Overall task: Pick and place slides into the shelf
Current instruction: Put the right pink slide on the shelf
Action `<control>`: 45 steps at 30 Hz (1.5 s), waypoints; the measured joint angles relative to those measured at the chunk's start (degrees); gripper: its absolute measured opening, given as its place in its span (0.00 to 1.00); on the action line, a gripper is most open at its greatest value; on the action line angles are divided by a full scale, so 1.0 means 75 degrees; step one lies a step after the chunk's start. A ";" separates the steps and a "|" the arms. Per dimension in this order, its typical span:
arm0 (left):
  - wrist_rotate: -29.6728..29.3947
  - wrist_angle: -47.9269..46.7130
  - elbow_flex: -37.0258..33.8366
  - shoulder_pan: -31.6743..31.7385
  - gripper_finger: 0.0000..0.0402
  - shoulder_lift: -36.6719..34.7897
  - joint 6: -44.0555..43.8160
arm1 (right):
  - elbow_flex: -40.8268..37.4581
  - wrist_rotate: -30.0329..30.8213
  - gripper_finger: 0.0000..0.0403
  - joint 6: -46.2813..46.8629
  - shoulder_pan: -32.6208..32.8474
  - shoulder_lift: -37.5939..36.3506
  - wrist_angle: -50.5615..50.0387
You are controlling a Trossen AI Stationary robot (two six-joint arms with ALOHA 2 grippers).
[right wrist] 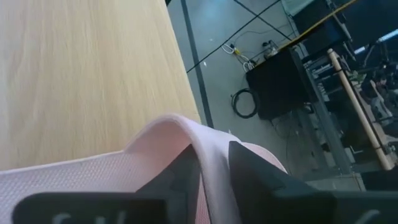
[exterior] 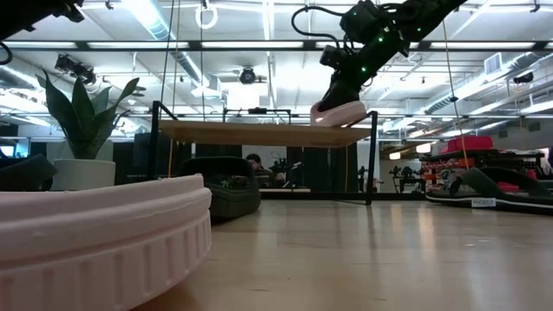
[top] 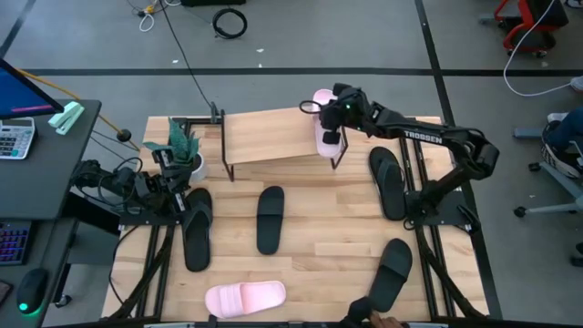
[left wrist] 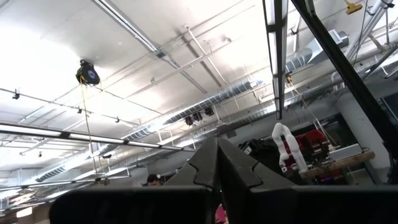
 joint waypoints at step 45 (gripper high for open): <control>0.0000 0.0009 -0.0003 -0.0001 0.03 -0.0002 -0.0007 | -0.0006 -0.0165 0.31 -0.0094 0.0049 0.0039 0.0065</control>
